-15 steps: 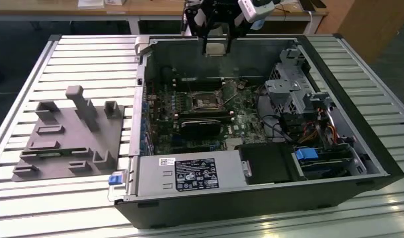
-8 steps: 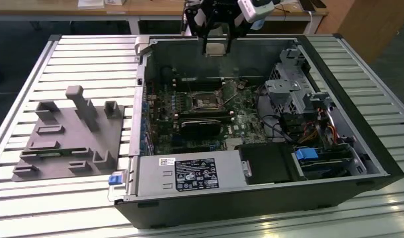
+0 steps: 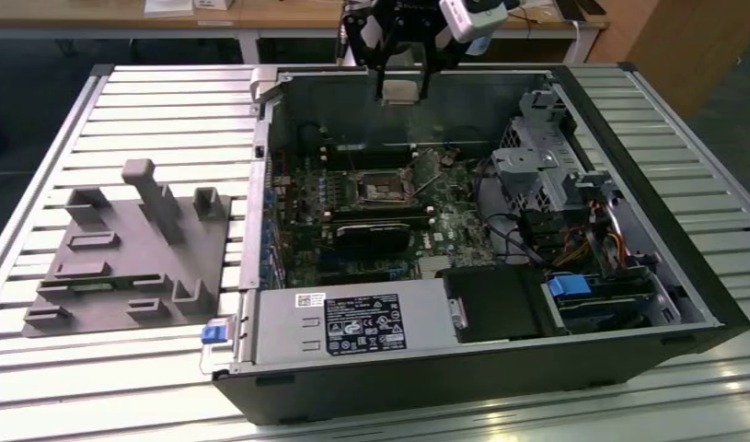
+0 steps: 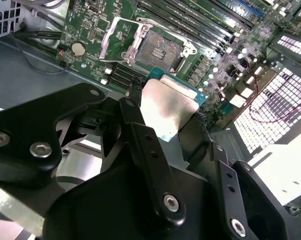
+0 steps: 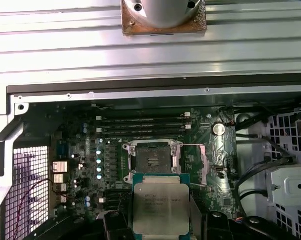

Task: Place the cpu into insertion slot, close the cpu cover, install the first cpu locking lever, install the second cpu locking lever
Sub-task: 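Place the cpu into insertion slot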

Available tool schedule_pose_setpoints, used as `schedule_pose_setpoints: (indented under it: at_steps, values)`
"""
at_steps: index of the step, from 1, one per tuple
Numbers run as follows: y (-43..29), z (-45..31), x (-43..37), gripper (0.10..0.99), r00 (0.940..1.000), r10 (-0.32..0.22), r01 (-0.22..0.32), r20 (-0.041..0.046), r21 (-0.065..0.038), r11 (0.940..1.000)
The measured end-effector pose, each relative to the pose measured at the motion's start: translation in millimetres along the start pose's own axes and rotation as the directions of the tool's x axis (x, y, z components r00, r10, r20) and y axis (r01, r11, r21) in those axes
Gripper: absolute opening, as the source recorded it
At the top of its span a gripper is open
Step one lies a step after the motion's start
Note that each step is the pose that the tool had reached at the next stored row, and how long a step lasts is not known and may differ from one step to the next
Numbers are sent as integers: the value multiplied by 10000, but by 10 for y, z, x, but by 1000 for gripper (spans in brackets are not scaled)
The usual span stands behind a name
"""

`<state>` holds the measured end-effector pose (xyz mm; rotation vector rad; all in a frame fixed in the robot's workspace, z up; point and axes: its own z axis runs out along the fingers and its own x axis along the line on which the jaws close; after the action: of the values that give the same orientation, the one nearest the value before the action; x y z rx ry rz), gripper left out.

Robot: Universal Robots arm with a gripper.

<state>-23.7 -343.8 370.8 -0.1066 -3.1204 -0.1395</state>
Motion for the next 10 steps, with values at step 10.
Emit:
schedule_pose_setpoints:
  at_steps: [10]
  values:
    - [0, 1, 0, 541, 9991, 420, -420, 38, -2, 9991]
